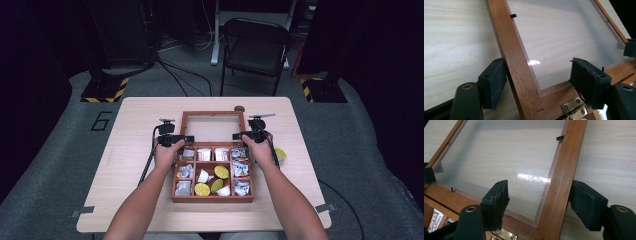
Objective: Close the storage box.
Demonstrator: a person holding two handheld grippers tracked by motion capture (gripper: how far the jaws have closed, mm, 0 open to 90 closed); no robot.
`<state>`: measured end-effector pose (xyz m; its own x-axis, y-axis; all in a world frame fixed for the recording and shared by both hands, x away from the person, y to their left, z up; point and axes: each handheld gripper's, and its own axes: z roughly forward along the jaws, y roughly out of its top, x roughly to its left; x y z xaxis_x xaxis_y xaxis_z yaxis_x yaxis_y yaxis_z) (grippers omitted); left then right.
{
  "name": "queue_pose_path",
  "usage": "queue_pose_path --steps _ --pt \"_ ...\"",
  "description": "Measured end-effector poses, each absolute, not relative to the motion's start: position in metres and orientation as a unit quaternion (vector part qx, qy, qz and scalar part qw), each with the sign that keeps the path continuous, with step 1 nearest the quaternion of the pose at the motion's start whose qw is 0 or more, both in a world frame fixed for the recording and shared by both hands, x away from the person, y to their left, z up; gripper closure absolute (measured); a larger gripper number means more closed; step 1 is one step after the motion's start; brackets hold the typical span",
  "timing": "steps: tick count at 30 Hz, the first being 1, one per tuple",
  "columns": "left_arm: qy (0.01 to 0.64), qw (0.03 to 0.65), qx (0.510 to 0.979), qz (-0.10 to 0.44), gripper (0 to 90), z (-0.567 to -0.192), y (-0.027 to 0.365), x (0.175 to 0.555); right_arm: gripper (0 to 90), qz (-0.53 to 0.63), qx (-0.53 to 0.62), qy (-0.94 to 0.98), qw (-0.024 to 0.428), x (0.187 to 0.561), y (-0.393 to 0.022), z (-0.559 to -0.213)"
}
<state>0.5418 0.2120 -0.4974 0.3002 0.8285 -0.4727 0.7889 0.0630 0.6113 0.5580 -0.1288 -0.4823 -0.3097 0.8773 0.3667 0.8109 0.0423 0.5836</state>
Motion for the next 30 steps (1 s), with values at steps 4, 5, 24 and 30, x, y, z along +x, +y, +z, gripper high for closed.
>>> queue_pose_path --steps 4,5,24,30 --pt "0.588 0.427 0.686 0.030 33.8 -0.494 0.213 0.541 33.9 0.372 0.581 0.722 0.052 0.556 -0.129 -0.478" --pt "0.587 0.428 0.686 0.031 34.0 -0.493 0.214 0.540 33.9 0.372 0.580 0.722 0.053 0.555 -0.129 -0.477" --pt "0.559 0.463 0.685 0.061 36.0 -0.464 0.218 0.526 36.5 0.411 0.550 0.722 0.088 0.537 -0.131 -0.447" --pt "0.532 0.458 0.707 0.088 35.9 -0.454 0.215 0.516 37.1 0.413 0.533 0.732 0.097 0.525 -0.132 -0.435"
